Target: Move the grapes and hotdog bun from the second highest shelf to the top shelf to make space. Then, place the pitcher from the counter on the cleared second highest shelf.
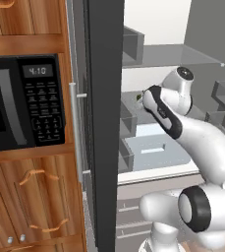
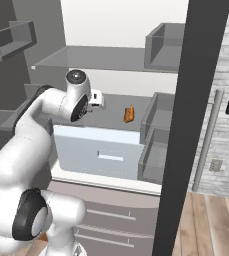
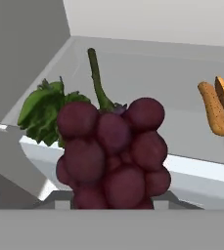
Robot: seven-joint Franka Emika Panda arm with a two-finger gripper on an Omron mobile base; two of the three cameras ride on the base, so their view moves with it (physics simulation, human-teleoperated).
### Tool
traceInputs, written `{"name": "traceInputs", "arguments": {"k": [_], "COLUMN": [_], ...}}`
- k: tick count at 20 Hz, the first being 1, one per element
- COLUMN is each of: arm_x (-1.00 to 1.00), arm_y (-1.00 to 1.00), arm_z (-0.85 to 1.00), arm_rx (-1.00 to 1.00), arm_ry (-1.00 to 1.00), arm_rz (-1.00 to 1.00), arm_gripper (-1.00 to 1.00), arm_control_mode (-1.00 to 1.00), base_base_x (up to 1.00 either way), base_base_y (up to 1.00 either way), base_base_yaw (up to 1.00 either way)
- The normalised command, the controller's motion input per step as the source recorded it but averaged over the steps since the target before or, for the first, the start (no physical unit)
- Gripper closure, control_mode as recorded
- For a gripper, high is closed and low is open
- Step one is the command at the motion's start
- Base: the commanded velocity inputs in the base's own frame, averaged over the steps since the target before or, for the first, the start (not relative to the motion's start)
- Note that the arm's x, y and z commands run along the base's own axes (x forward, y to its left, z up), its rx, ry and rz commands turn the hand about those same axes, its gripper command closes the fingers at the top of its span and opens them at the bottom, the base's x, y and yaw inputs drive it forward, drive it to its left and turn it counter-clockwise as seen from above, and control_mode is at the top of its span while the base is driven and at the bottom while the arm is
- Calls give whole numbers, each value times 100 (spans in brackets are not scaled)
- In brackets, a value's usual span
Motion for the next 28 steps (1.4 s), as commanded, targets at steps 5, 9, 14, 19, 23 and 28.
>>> {"name": "traceInputs", "arguments": {"k": [5, 9, 14, 19, 23, 28], "arm_x": [-100, -100, -99, -86, -21, 34], "arm_y": [-11, -10, -10, -5, -2, -7], "arm_z": [63, 68, 97, 100, 100, 69], "arm_rx": [-6, -4, 0, 0, 0, 3], "arm_ry": [-13, -35, -38, -28, -9, 8], "arm_rz": [3, 5, 5, 6, 4, 2], "arm_gripper": [100, 100, 100, 100, 100, 100], "arm_control_mode": [-100, -100, -100, -100, -100, -100], "base_base_x": [0, 0, 0, 0, 0, 0], "base_base_y": [0, 0, 0, 0, 0, 0], "base_base_yaw": [0, 0, 0, 0, 0, 0]}}
